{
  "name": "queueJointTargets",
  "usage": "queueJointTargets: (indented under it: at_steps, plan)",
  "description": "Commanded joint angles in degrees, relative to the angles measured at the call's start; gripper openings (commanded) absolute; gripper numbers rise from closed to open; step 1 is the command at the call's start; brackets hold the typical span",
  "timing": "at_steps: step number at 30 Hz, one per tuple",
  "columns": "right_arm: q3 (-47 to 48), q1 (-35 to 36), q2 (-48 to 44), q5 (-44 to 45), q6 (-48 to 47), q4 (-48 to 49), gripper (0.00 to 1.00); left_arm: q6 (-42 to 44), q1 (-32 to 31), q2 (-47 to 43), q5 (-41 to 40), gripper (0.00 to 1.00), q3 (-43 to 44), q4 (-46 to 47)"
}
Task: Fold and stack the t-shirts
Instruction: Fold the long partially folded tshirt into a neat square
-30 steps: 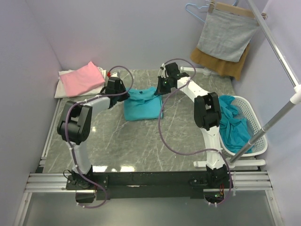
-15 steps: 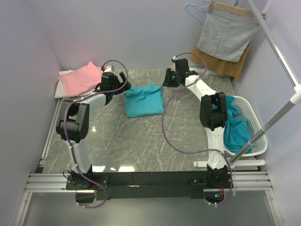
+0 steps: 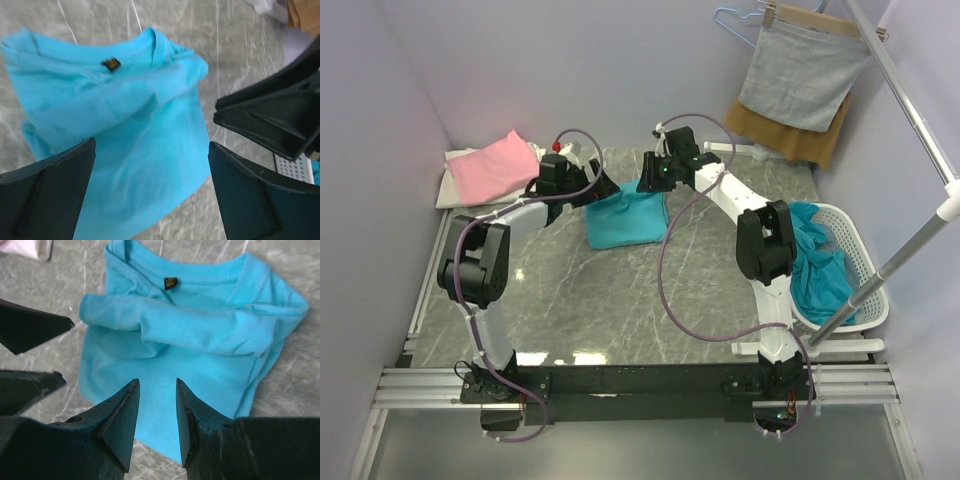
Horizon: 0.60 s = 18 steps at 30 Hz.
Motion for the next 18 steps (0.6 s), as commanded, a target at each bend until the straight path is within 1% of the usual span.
queueJointTargets:
  at_steps: [1,10,15,16,18]
  plan:
    - [3.02,-0.16,1.93,-1.48,-0.54,-1.41,0.42,-1.69,-0.16,1.70,6.15,0.99,-0.58,1.43]
    - [6.18,-0.06,5.18,-2.36,-0.36,-3.43,0.42,-0.90,-0.33,7.06,9.06,0.99,3.73,-1.12]
    - [9.96,-0.06,9.48,-2.54,0.08,-3.52,0.42,-0.20,-0.33,9.88,6.52,1.00,6.10,0.20]
    - [12.76,-0.07,10.45,-2.19,-0.01,-3.87,0.42,0.85,-0.25,10.84,5.73,0.99,6.89,0.11]
    - [15.24,-0.33,13.35,-1.75,0.25,-3.88,0.42,1.65,-0.16,11.63,3.27,0.99,8.82,0.81]
